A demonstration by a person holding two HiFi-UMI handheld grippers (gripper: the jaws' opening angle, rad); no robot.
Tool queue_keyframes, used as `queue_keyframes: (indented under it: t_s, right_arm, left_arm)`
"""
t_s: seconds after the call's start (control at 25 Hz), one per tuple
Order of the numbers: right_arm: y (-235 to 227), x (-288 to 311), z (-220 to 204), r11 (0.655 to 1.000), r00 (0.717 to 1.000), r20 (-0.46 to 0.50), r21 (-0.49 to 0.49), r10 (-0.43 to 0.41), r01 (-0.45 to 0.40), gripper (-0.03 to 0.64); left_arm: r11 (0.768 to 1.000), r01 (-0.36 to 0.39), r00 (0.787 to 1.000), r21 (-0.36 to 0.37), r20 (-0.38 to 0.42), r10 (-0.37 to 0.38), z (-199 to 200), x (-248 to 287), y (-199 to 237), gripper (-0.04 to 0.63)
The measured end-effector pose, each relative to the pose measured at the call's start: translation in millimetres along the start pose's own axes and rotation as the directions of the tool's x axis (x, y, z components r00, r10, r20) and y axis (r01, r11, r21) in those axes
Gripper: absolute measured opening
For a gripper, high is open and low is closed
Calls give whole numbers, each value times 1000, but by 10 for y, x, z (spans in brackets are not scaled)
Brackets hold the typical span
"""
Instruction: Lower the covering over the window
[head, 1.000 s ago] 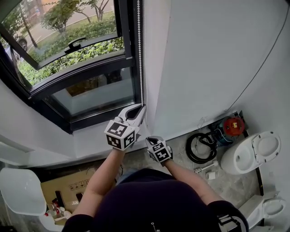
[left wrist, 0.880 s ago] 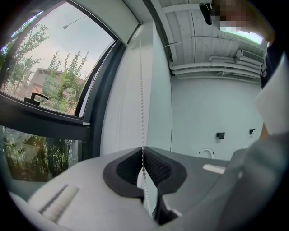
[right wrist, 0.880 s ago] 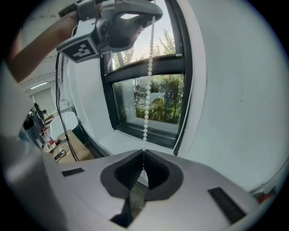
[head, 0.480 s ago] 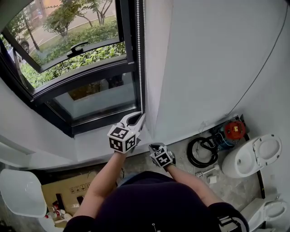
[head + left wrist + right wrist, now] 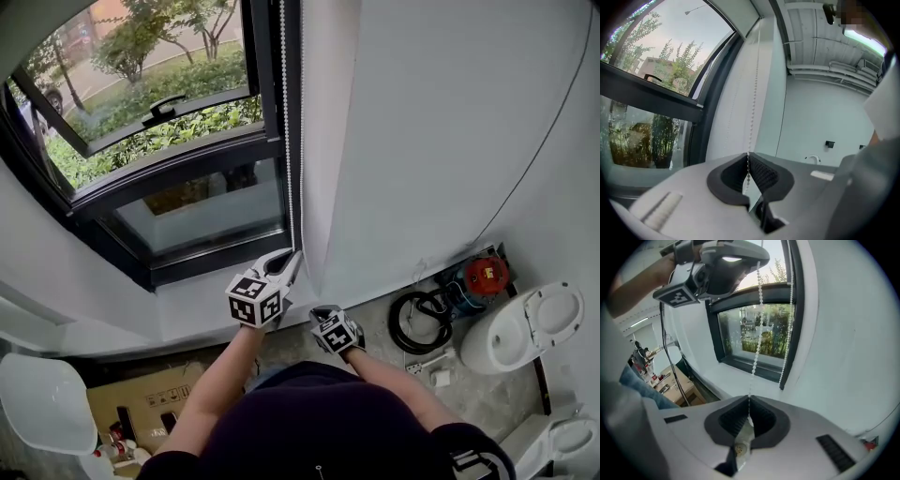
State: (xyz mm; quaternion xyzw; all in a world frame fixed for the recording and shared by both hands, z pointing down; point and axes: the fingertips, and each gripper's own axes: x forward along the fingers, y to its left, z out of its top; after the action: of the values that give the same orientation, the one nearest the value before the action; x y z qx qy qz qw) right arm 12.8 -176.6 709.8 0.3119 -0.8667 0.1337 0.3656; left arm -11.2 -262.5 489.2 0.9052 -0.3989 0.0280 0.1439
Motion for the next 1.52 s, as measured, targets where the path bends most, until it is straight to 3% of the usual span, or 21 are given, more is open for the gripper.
queue_keyframes:
  t_s: [0.28,0.56,0.72,1.0,1.24,1.52]
  right_arm:
    - [57,19,-26,1000,1000,-18,-27,13,-14,12]
    - [205,-9,103,995,995,25,21,101,-102,14]
    - [168,-57,152,991,991,45,40,125,-127,14]
    - [-329,-403,542,993,982,185,106,39,-59,14]
    - [-533,-895,1243,989,913,405,143,-39,-21,14]
    - [-272,-1306,2033,995,809,588,68,22,-76,14]
  left_arm:
    - [1000,1,1000,-10,23,-1,4,-57,26,21]
    - [1000,-12,1000,27,19,11,-108,-101,-1,21]
    - [996,-11,1000,91,13,10,-107,-98,-3,21]
    - [999,-38,997,27,-60,40,-526,-104,122,21]
    - [998,-68,992,6,-108,68,-794,-139,216,21]
    - [999,-52,993,7,-109,53,-813,-129,149,21]
